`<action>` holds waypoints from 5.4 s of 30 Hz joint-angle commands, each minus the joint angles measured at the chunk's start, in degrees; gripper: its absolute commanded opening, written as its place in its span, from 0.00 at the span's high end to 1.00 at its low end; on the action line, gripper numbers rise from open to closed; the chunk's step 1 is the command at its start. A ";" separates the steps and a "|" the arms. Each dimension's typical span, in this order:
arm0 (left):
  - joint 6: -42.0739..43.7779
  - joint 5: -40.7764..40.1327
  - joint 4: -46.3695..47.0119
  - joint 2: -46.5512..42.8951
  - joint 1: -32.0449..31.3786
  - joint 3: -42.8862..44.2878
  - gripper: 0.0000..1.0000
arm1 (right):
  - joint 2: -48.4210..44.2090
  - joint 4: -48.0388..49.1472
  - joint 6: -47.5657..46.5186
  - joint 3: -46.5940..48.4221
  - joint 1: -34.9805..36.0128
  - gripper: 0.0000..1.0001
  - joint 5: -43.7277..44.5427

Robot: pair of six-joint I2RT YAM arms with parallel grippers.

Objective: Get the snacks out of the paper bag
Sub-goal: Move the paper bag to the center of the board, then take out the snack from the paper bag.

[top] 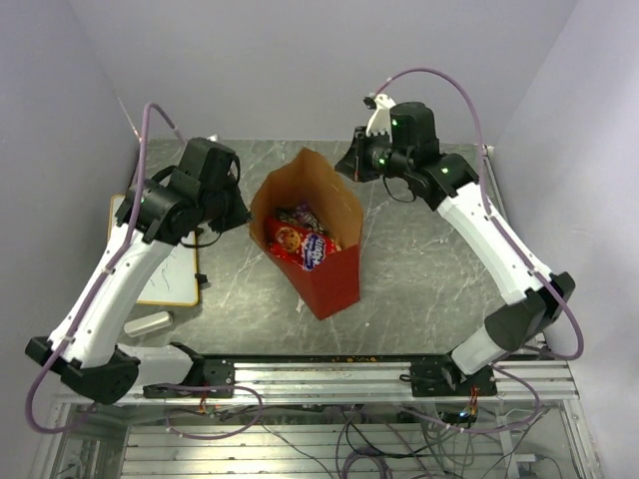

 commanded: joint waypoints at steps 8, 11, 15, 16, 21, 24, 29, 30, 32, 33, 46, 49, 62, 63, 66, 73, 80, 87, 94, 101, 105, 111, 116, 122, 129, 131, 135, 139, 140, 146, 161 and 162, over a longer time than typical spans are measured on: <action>5.24 14.73 8.48 10.28 11.17 6.50 0.93 | -14.84 3.44 5.71 -16.42 0.43 1.00 -1.84; 5.92 16.64 8.51 11.40 11.57 7.33 0.90 | -17.18 2.98 6.20 -18.89 0.42 1.00 -1.09; 5.33 17.33 7.54 10.39 12.01 6.97 0.76 | -19.70 2.59 6.95 -21.64 0.42 0.97 -0.25; 5.07 16.90 6.90 9.80 12.10 6.80 0.68 | -20.12 2.77 6.99 -22.19 0.44 0.96 -0.44; 2.62 14.80 3.99 5.30 12.48 3.39 0.46 | -20.82 1.42 5.97 -21.27 0.46 0.94 -0.40; 1.71 12.00 2.52 3.21 12.68 1.58 0.38 | -21.19 0.86 5.25 -21.26 0.42 0.94 -0.78; -0.57 12.23 3.50 2.58 13.22 -1.00 0.24 | -22.33 3.08 6.87 -24.50 0.42 0.92 -0.54; -1.01 11.89 3.89 2.39 13.23 -1.54 0.24 | -22.60 3.87 7.52 -25.02 0.42 0.92 -0.31; -1.53 11.93 5.42 1.95 13.26 -2.90 0.26 | -22.93 4.96 8.63 -25.57 0.42 0.91 0.46; -1.64 12.16 6.28 1.87 13.26 -3.39 0.29 | -22.95 5.25 9.03 -25.58 0.42 0.91 0.87; 2.73 10.45 7.35 7.98 13.65 1.78 0.93 | -19.09 5.63 5.59 -19.20 0.42 0.89 0.93; 6.18 10.67 6.58 12.51 14.70 8.76 0.93 | -18.34 7.65 6.30 -19.46 0.42 0.89 -0.65; 10.65 22.15 15.78 28.71 25.02 32.48 0.93 | -5.06 11.66 7.78 -10.16 3.50 0.88 -9.59; 10.07 24.79 18.55 28.85 25.04 31.21 0.93 | -4.38 11.40 7.80 -9.98 3.72 0.88 -10.36; 8.38 32.47 25.80 29.04 25.04 26.83 0.93 | -3.20 10.67 7.58 -11.40 4.51 0.88 -12.92; 8.32 41.75 33.23 28.18 24.13 20.71 0.93 | -5.50 9.08 5.23 -19.95 8.56 0.87 -15.14; 5.98 44.85 39.44 25.06 17.16 14.48 0.93 | -8.84 4.32 1.86 -25.26 8.97 0.87 -11.28; 8.66 40.35 38.63 20.17 10.16 6.91 0.93 | -13.74 3.68 -0.43 -32.14 9.05 0.87 -10.45; 8.30 39.82 39.06 14.30 7.98 -1.90 0.93 | -16.19 5.83 -1.98 -35.83 11.28 0.86 -11.97; 5.94 36.69 39.09 12.32 6.60 -4.96 0.93 | -17.53 3.47 -1.16 -36.27 12.49 0.82 -1.62; 5.56 34.47 37.84 12.07 6.59 -4.56 0.93 | -19.14 -0.11 -2.55 -34.75 12.37 0.69 6.54; 6.46 33.81 34.73 12.76 6.59 -2.19 0.93 | -22.14 -3.37 -3.58 -32.27 12.13 0.39 15.89; 6.91 34.28 33.74 12.86 6.59 -0.58 0.93 | -22.30 -5.76 -4.23 -26.46 11.94 0.13 22.03; 7.00 34.77 33.45 12.59 6.59 -0.11 0.93 | -20.44 0.45 -4.72 -23.29 11.85 0.00 22.02; 6.40 35.65 32.33 13.45 6.59 1.12 0.93 | -13.24 22.95 2.25 -28.60 11.91 0.10 13.26; 6.19 36.01 31.74 13.89 6.59 2.31 0.93 | -10.75 29.30 5.16 -30.96 11.94 0.11 14.32; 6.27 35.60 29.77 14.20 6.59 4.04 0.93 | -6.87 42.87 6.69 -36.13 11.98 0.10 17.74; 5.98 35.99 28.89 14.16 6.59 3.65 0.93 | -2.90 55.28 7.27 -39.75 12.02 0.11 20.09; 6.09 35.89 28.42 14.26 6.59 3.88 0.93 | -1.53 57.99 6.96 -40.25 12.15 0.11 19.87; 6.35 35.68 27.34 13.99 6.60 4.18 0.93 | 5.71 70.52 3.70 -41.42 14.08 0.12 22.25; 7.86 36.96 24.82 16.64 6.59 8.28 0.93 | 21.47 93.56 -4.49 -42.00 15.50 0.18 25.34; 8.01 37.14 24.55 16.87 6.59 8.53 0.93 | 22.57 92.77 -4.14 -40.86 15.43 0.18 25.20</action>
